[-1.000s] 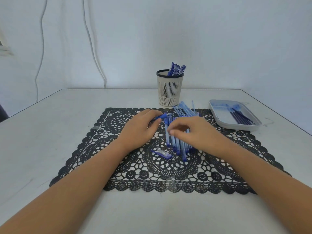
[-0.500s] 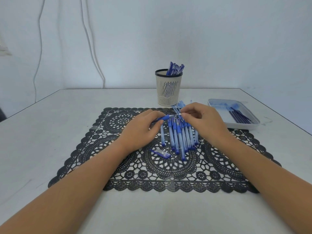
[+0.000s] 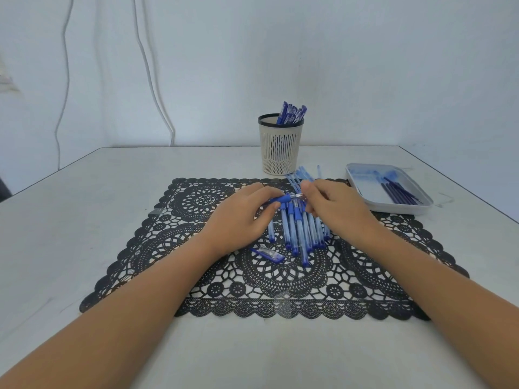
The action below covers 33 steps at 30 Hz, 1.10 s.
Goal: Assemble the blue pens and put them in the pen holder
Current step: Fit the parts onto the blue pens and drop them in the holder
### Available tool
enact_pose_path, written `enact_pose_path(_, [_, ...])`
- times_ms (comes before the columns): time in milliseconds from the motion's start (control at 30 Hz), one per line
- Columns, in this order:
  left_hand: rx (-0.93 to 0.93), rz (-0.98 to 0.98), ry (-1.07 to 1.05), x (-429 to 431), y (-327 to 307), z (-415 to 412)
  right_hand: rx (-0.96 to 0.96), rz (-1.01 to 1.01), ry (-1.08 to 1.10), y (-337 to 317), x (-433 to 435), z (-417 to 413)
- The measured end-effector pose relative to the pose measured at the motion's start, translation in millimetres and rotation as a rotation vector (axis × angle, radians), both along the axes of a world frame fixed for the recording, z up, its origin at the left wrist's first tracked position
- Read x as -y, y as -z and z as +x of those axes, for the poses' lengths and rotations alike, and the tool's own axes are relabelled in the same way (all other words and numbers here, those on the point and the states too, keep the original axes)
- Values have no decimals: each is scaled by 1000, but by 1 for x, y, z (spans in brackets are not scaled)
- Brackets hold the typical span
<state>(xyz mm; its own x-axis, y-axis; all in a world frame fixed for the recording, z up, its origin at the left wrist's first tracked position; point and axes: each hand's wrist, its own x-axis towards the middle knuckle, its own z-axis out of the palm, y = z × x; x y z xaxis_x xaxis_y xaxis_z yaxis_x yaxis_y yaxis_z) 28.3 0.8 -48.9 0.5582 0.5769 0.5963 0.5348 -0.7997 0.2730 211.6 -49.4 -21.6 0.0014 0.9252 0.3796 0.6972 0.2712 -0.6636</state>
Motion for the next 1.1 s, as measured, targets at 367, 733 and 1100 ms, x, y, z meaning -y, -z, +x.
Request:
enact_pose_path(367, [-3, 4, -9, -1, 1, -2, 56, -18, -132, 1, 1, 4])
enact_pose_path(733, [-9, 8, 8, 0, 0, -1, 57, -48, -138, -1, 4, 3])
enact_pose_path(1100, [-28, 60, 42, 1, -1, 0, 99, -31, -81, -4, 4, 1])
